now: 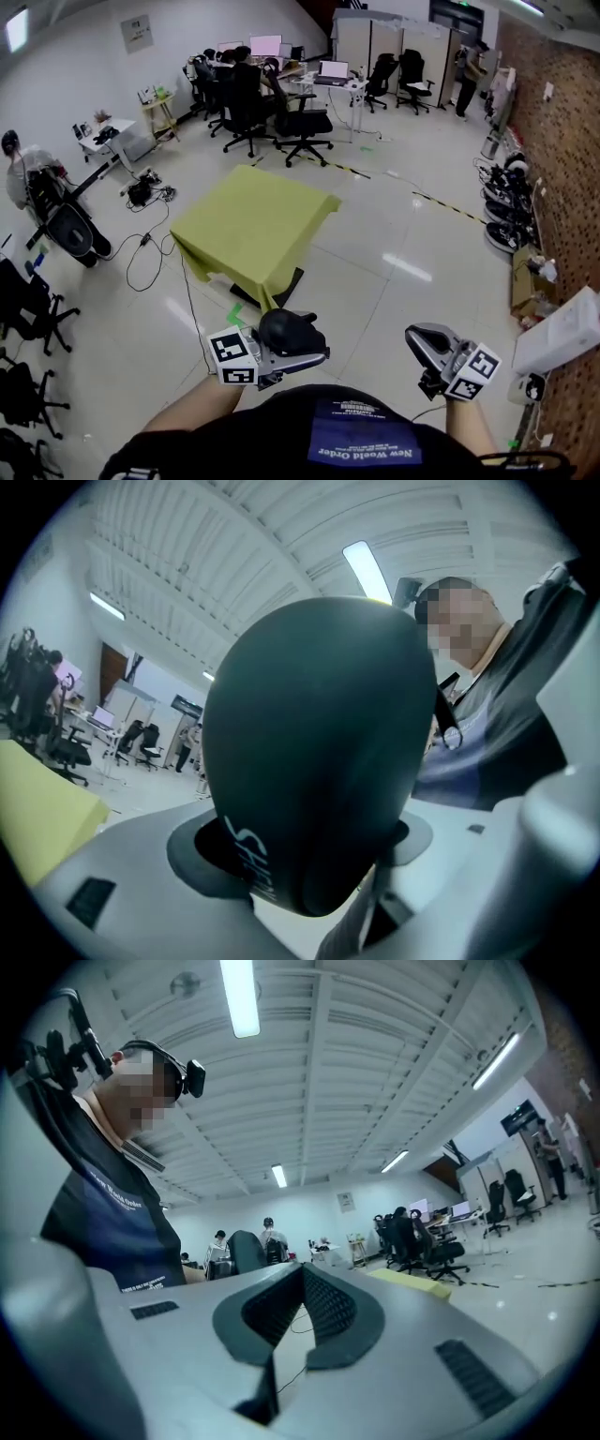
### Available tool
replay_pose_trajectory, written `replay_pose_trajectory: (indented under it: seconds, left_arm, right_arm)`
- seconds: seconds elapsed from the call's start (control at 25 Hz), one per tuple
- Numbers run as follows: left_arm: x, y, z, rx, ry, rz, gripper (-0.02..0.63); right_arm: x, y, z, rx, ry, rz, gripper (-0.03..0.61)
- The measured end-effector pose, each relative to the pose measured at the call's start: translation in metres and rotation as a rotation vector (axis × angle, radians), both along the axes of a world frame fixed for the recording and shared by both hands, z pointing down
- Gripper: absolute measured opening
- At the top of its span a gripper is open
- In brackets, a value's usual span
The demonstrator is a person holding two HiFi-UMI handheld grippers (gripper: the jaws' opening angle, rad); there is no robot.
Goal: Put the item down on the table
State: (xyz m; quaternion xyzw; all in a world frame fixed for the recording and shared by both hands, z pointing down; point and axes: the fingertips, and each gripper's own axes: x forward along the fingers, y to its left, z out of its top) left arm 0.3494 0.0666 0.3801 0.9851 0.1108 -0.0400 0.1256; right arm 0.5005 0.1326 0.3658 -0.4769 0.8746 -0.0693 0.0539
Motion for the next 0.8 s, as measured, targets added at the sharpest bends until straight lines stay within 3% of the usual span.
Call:
replay_pose_trajectory:
  seconds: [0.36,0.6,0.8]
  left_arm:
    - [0.044,-0.073,-0.007,-0.041,0.002,-0.292,0.339]
    - [0.046,-0.118,-0.006,-0.047,-0.002,-0.388,0.339]
    - [0.020,-0.170,-0.001,-0.061,0.025,-0.433,0.339]
  right_arm:
    - [0.063,-0.111,-0.009,0.020,0.007,-0.263,-0.012]
    - [0.061,-0.172,-0.004,0.005,0.001,-0.378,-0.012]
    - [0.035,-0.234,0.001,-0.011,0.004,-0.423,-0.012]
